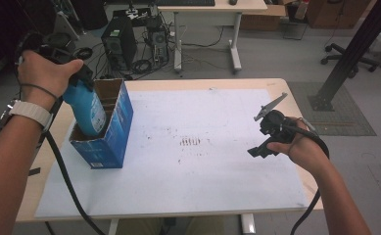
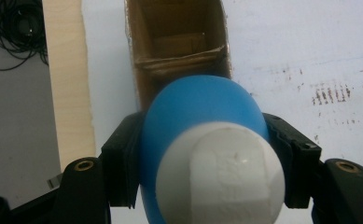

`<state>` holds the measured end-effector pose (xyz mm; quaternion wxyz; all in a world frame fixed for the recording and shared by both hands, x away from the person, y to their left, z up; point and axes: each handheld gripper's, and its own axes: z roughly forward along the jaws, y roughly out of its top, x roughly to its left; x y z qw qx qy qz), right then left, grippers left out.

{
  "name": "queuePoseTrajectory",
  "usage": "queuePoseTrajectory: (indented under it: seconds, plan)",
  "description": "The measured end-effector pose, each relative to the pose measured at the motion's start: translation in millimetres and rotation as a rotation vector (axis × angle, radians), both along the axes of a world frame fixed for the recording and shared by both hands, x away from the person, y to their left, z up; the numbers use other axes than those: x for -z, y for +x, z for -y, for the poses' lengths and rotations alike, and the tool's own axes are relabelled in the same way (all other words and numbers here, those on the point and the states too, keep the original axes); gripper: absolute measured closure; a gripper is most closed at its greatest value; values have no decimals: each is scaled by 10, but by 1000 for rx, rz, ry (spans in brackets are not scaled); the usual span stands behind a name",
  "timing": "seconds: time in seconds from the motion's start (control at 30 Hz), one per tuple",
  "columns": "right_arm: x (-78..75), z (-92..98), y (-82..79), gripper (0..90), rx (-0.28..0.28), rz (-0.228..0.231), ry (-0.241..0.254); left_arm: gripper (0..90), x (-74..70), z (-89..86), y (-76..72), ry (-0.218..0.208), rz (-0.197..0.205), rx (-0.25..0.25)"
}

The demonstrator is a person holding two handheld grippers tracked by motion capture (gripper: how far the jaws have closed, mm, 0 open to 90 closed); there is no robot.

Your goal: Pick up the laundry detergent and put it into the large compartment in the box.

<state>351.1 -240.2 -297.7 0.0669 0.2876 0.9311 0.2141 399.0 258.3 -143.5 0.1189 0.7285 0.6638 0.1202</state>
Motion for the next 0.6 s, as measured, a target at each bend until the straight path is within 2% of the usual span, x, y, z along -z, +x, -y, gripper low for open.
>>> queuePoseTrajectory:
  seconds: [0.2,0.6]
  plan:
    - [16,13,0,98,5,-3,-1,373,125,6,30,3,-12,5]
    - [28,-1,0,98,1,-7,-2,373,292,-3,60,9,-5,10]
